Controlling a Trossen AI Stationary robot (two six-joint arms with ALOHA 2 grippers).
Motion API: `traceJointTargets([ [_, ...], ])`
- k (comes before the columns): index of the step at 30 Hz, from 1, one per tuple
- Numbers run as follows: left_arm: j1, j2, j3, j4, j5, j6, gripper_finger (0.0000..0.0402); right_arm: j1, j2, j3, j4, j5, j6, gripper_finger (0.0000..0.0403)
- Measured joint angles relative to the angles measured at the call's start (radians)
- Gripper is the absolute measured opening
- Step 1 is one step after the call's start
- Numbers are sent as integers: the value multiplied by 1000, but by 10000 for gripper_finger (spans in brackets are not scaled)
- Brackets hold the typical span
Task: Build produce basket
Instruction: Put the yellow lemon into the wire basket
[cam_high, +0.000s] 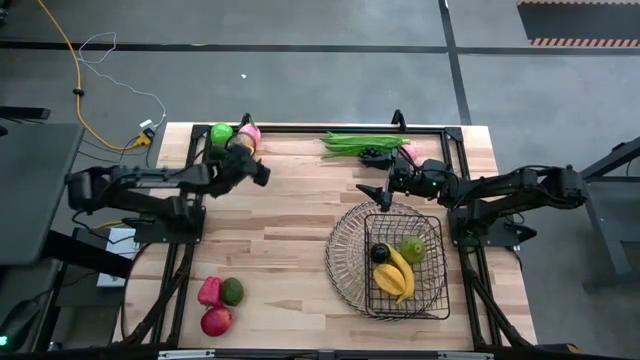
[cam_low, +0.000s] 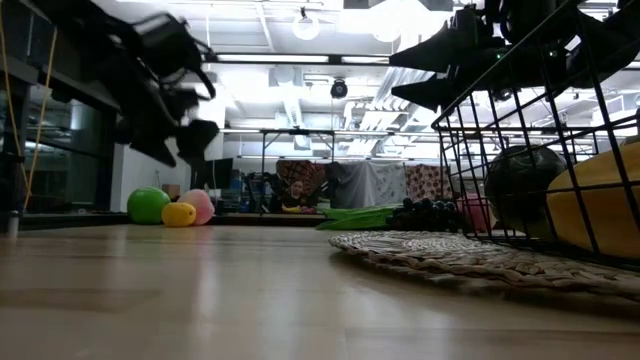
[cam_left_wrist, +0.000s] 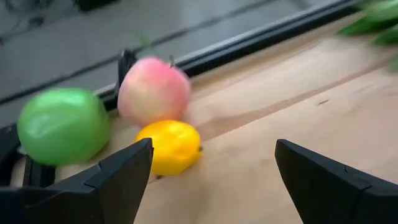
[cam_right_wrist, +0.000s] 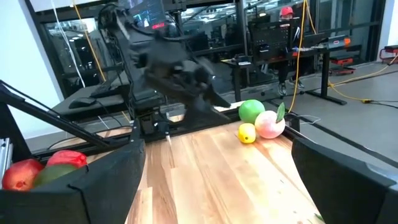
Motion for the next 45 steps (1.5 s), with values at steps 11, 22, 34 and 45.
traceJointTargets([
  [11, 223, 257, 122, 5, 87, 45, 328, 0, 0, 0, 0, 0, -1, 392],
  [22, 301, 321, 131, 9, 144, 21, 325, 0, 0, 0, 0, 0, -1, 392],
  [34, 295, 324, 111, -31, 101, -8, 323, 0, 0, 0, 0, 0, 0, 392],
  [45, 260, 388, 110, -72, -12, -16, 323, 0, 0, 0, 0, 0, 1, 392],
])
